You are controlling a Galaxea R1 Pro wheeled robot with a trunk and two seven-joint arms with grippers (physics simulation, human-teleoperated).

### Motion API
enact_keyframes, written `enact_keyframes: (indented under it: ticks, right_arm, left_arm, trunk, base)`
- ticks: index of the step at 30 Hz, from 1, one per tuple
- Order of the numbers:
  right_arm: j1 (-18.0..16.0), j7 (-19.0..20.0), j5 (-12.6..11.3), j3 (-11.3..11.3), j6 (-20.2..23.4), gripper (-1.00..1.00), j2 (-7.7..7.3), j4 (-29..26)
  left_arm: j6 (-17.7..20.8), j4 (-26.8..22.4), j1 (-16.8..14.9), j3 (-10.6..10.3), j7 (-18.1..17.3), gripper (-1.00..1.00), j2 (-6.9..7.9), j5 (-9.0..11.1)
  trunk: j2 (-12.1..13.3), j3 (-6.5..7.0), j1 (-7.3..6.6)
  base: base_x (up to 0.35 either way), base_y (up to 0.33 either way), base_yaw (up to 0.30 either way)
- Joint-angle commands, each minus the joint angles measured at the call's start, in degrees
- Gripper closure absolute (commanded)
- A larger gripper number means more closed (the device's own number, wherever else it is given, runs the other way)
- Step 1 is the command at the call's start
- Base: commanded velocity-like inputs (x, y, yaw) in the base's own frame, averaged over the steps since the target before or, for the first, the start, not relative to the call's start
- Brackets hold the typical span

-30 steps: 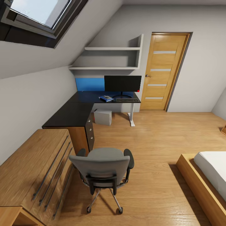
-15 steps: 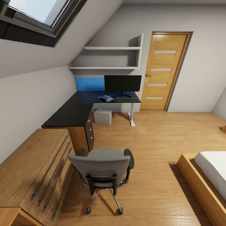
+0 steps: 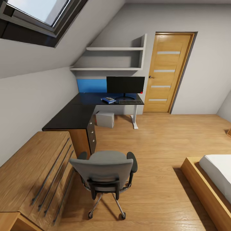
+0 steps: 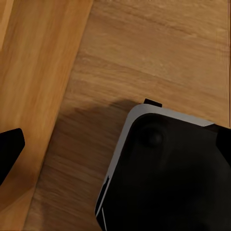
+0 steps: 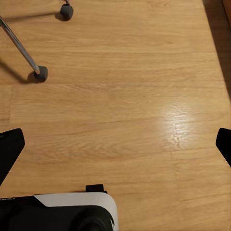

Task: In the bedroom, organize the workspace by keeping the computer under the desk, ensuring the monitor is on the desk, placing the keyboard on the desk next to the monitor, placing the mouse on the desk next to the keyboard, moving the folder from the swivel chair onto the desk next to the mouse, stacking the notebook on top of the folder with the pen on top of the notebook, and positioning the swivel chair next to the desk.

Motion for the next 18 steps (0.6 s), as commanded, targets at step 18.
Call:
enact_keyframes:
  ticks: [18]
  right_arm:
    - [0.0, -0.4, -0.2, 0.6, -0.1, -1.00, 0.10, 0.2]
  left_arm:
    - [-0.1, 0.0, 0.0, -0.6, 0.2, -1.00, 0.19, 0.0]
  trunk:
    - [-0.1, -0.09, 0.02]
  base:
    - [-0.057, 0.052, -0.081]
